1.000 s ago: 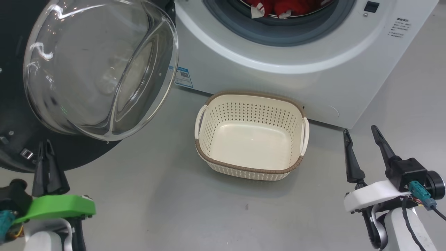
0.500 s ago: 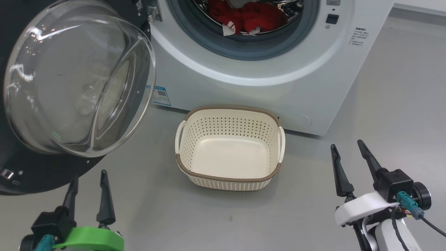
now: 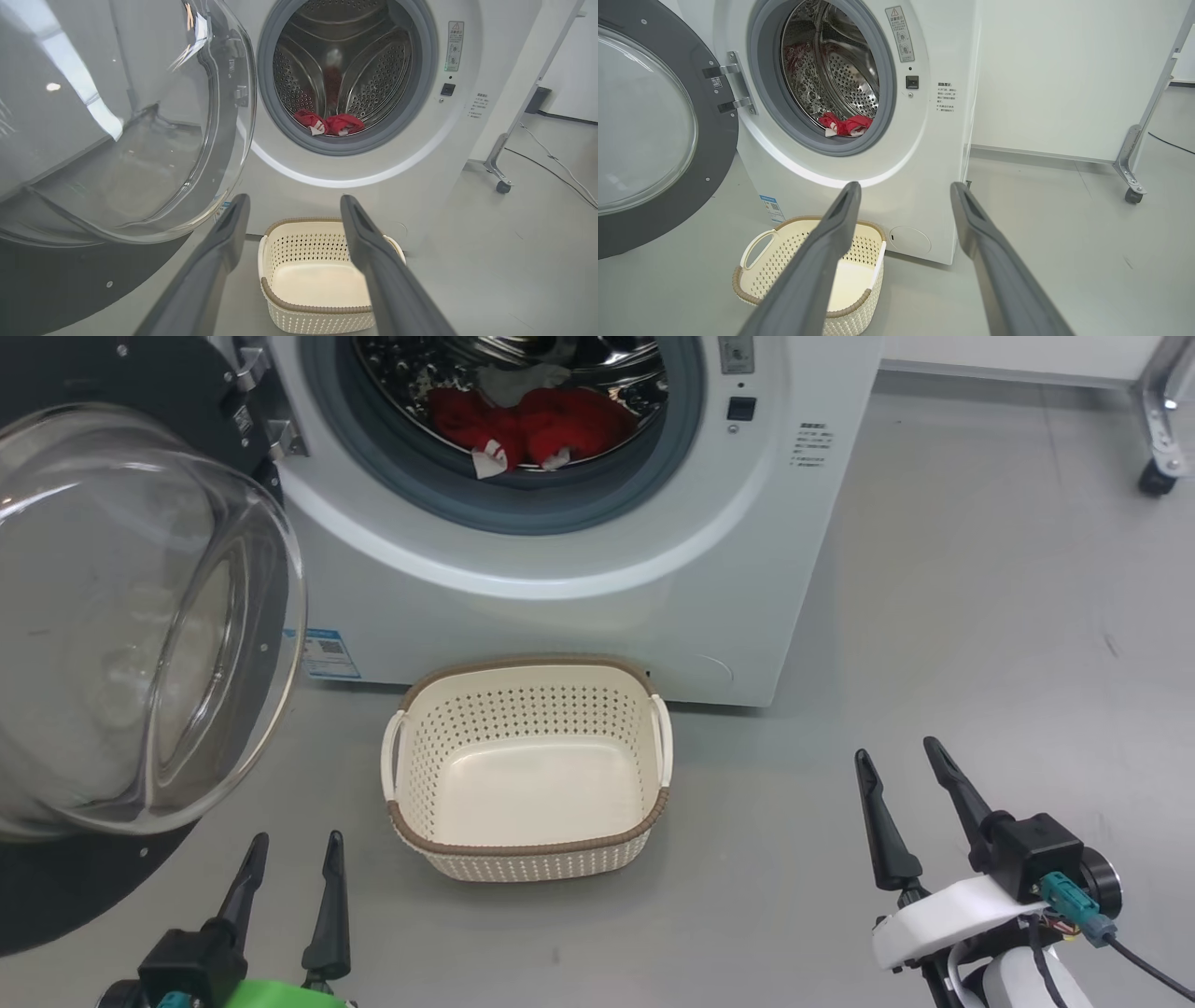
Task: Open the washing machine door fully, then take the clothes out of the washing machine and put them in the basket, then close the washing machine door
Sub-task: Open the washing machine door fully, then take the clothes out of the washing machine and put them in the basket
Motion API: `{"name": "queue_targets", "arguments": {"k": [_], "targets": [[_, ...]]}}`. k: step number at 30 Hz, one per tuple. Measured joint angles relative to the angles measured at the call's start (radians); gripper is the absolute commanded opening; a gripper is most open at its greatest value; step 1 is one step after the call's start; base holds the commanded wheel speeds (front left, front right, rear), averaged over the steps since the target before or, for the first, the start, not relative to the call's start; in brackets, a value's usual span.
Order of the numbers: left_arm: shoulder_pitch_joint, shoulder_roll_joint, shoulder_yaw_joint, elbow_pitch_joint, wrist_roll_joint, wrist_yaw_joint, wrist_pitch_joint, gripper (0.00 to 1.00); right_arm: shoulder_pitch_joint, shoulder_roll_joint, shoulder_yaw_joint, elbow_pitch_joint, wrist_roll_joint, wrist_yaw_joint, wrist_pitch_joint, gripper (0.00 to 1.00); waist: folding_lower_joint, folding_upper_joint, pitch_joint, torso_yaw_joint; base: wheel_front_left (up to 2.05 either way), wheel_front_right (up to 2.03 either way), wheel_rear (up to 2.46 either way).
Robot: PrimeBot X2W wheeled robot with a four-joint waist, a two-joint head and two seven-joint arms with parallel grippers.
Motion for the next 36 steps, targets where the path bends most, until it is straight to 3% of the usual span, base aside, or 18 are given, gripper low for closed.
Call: {"name": "queue_targets", "arguments": {"k": [10, 17, 36], "targets": [[0.025, 0.003, -0.012, -0.009, 0.005, 0.0, 0.015, 1.0, 0.05, 0.001, 0.026, -0.018, 0.011, -0.005, 0.0, 1.0, 0.0, 0.0, -0.038, -0.108, 0.0, 0.0, 0.0], [0.048, 0.003, -0.018, -0.025, 0.005, 0.0, 0.031, 1.0, 0.091, 0.002, 0.022, -0.037, 0.029, -0.029, 0.0, 1.0, 0.0, 0.0, -0.064, -0.158, 0.0, 0.0, 0.0], [0.056, 0.003, -0.023, -0.053, 0.005, 0.005, 0.054, 1.0, 0.107, 0.002, 0.031, -0.07, 0.038, -0.049, 0.0, 1.0, 0.0, 0.0, -0.071, -0.173, 0.0, 0.0, 0.0]]}}
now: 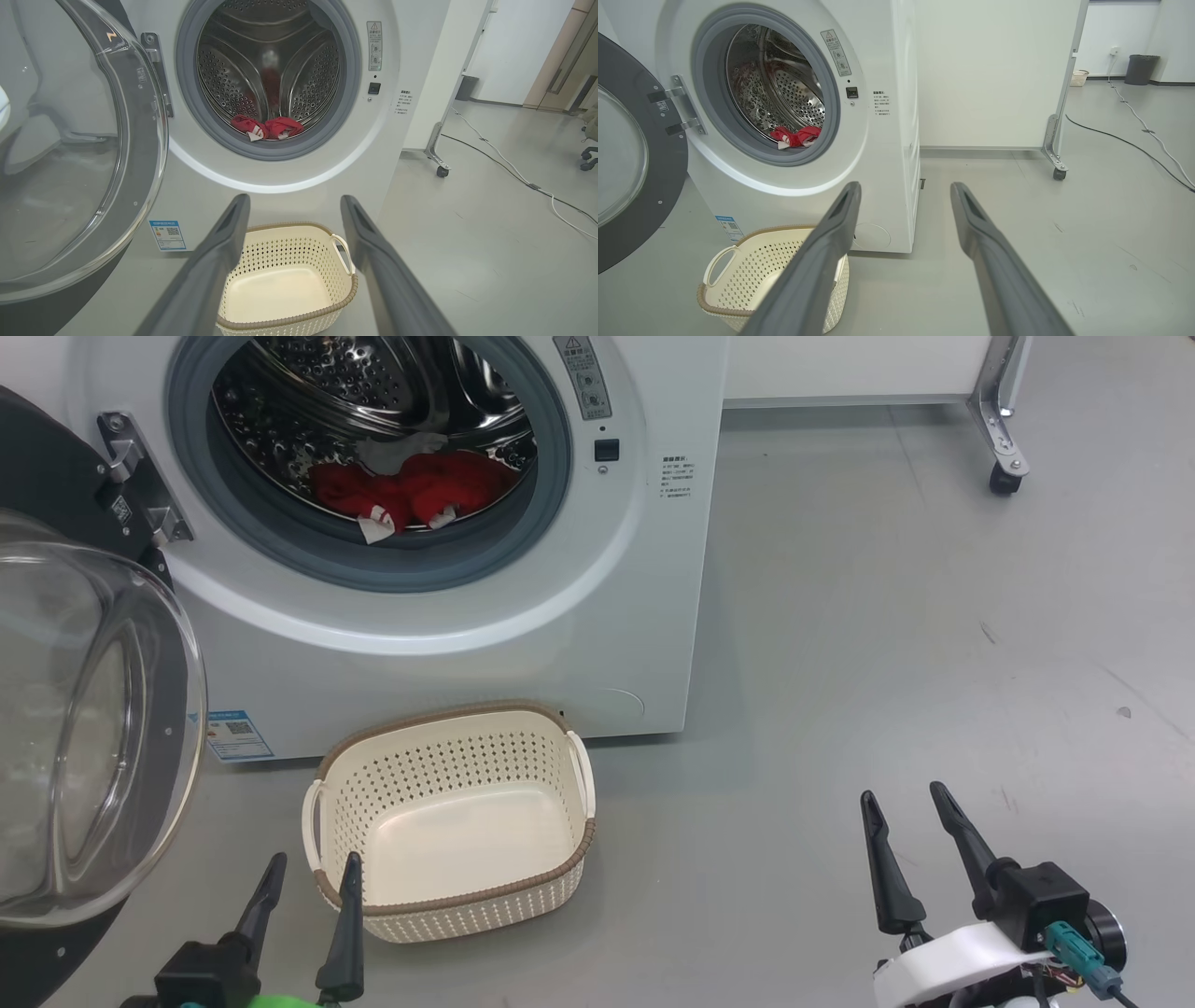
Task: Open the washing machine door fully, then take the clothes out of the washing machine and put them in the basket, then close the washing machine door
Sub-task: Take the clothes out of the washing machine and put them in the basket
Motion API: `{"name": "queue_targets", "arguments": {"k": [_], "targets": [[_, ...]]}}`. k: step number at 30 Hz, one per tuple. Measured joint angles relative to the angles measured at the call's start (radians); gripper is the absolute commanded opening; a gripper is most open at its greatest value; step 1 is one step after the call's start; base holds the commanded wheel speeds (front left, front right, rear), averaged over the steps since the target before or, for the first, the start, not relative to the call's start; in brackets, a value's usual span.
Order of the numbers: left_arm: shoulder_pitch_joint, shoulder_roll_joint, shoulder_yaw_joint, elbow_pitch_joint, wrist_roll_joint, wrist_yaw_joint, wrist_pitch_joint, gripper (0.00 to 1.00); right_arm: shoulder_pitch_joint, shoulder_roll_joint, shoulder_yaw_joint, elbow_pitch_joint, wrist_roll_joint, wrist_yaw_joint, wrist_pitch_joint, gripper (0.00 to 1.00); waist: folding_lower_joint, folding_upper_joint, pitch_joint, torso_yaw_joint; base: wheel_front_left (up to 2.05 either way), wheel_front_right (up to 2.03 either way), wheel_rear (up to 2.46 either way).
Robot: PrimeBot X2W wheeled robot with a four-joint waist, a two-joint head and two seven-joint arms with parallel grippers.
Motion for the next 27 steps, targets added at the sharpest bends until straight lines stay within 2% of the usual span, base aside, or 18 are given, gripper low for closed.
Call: {"name": "queue_targets", "arguments": {"k": [14, 27], "targets": [[0.002, 0.0, -0.007, -0.017, 0.005, 0.01, 0.017, 1.0, 0.005, 0.0, 0.006, -0.009, 0.006, -0.009, 0.0, 1.0, 0.0, 0.0, 0.004, 0.001, 0.1, -0.1, 0.0], [0.002, 0.0, -0.011, -0.028, 0.01, 0.013, 0.016, 1.0, 0.009, 0.001, 0.007, -0.01, 0.006, -0.01, 0.0, 1.0, 0.0, 0.0, 0.008, -0.002, 0.58, -0.58, 0.0]]}}
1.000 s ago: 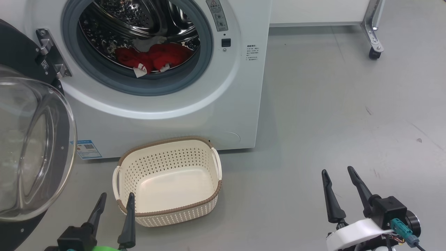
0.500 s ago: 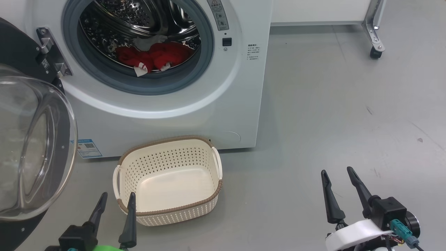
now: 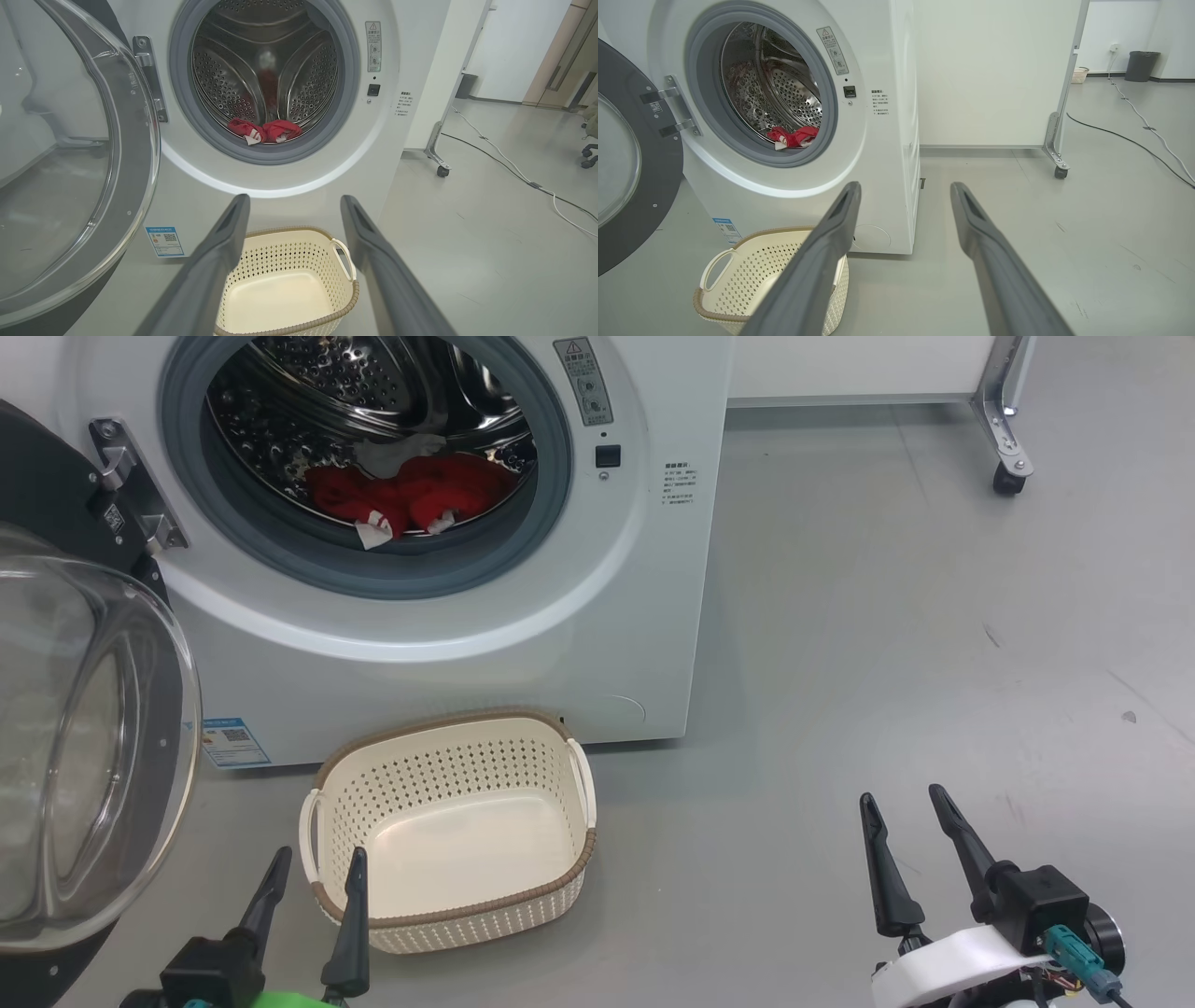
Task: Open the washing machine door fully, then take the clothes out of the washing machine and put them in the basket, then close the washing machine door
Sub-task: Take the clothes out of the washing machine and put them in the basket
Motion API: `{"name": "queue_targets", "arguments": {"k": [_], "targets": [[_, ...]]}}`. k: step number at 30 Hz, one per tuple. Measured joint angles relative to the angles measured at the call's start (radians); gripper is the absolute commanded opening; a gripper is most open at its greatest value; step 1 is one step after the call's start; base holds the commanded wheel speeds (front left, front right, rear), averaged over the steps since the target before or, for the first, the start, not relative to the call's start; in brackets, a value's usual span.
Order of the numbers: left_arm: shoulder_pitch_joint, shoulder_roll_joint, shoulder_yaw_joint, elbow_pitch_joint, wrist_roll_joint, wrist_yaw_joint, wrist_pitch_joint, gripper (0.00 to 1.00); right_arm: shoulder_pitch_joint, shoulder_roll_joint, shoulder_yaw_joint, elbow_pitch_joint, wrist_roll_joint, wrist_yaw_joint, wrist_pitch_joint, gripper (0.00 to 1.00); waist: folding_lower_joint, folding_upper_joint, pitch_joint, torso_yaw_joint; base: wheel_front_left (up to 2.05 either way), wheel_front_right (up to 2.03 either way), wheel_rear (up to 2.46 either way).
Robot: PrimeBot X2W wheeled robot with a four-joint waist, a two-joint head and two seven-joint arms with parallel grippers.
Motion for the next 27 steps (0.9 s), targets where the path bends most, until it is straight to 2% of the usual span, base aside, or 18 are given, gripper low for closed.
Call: {"name": "queue_targets", "arguments": {"k": [27], "targets": [[0.0, 0.004, -0.009, -0.019, 0.0, 0.0, 0.0, 1.0, 0.0, 0.0, 0.008, -0.003, 0.008, 0.0, 0.0, 1.0, 0.0, 0.0, 0.006, -0.003, 0.93, -0.93, 0.0]]}}
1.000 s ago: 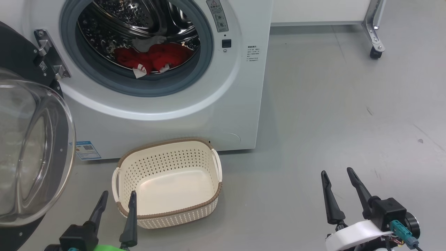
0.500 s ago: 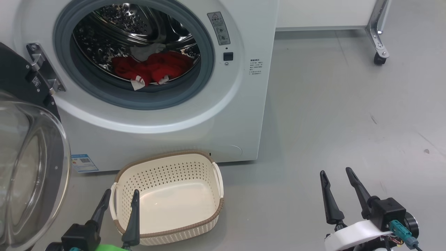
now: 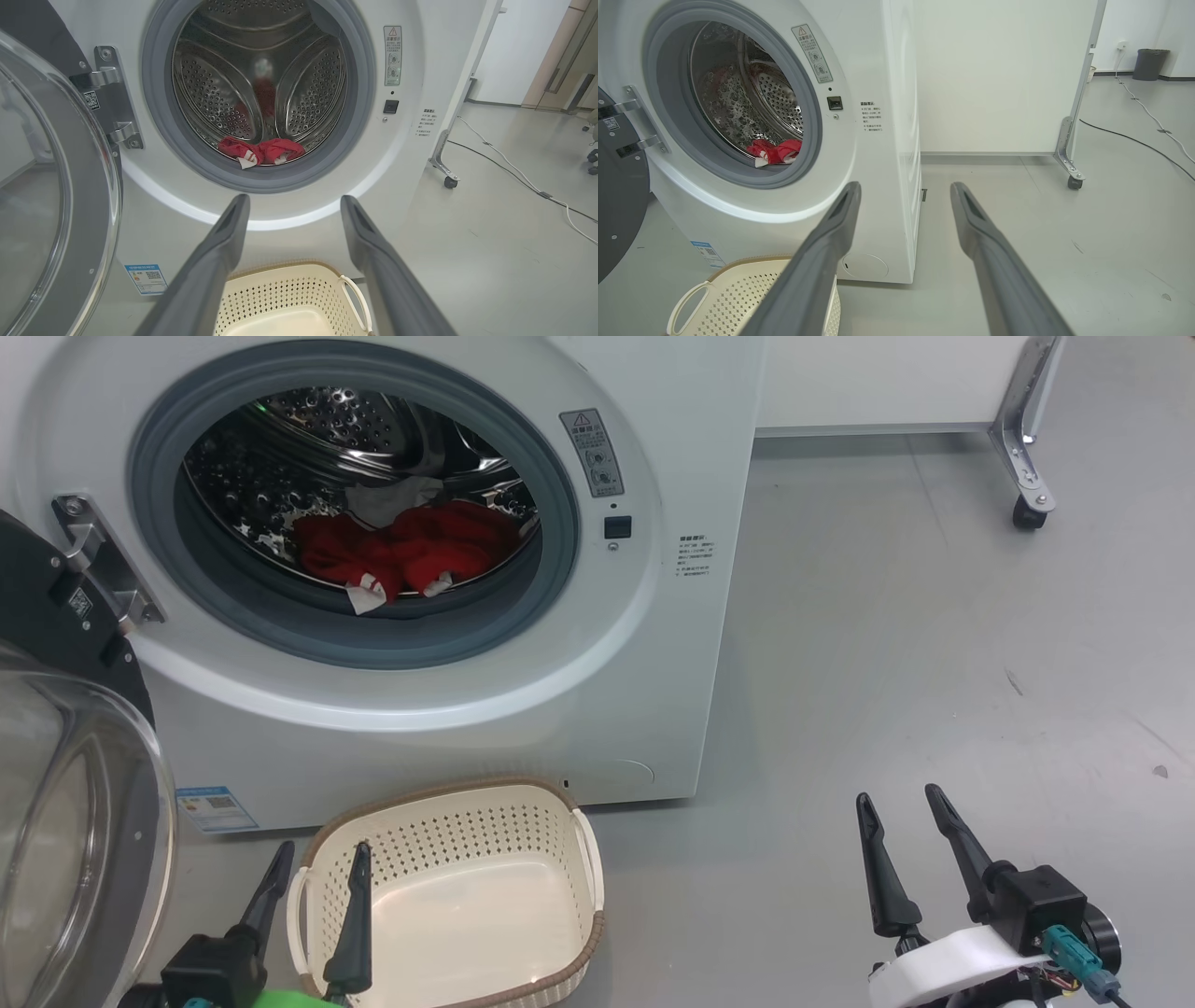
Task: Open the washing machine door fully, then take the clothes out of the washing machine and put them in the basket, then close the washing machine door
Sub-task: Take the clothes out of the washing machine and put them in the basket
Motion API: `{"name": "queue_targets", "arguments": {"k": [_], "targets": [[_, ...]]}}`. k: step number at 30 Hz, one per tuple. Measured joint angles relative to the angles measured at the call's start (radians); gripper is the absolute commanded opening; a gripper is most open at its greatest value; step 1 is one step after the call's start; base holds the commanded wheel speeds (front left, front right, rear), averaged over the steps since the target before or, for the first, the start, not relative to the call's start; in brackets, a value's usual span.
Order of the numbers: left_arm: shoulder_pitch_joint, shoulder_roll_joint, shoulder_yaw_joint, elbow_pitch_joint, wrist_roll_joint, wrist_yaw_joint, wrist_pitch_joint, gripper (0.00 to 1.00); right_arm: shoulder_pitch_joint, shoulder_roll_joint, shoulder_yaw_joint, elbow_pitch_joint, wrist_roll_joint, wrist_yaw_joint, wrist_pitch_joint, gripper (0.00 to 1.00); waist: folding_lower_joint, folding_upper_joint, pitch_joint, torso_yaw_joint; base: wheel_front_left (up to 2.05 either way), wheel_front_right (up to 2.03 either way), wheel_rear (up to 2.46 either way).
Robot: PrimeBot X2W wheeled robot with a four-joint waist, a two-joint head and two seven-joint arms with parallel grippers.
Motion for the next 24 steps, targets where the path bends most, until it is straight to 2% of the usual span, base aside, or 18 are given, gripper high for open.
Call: {"name": "queue_targets", "arguments": {"k": [24], "targets": [[0.0, 0.002, -0.006, 0.002, 0.0, 0.0, 0.009, 1.0, 0.0, 0.0, 0.004, 0.001, 0.005, 0.0, 0.0, 1.0, 0.0, 0.0, 0.001, 0.003, 0.13, -0.13, 0.0]]}}
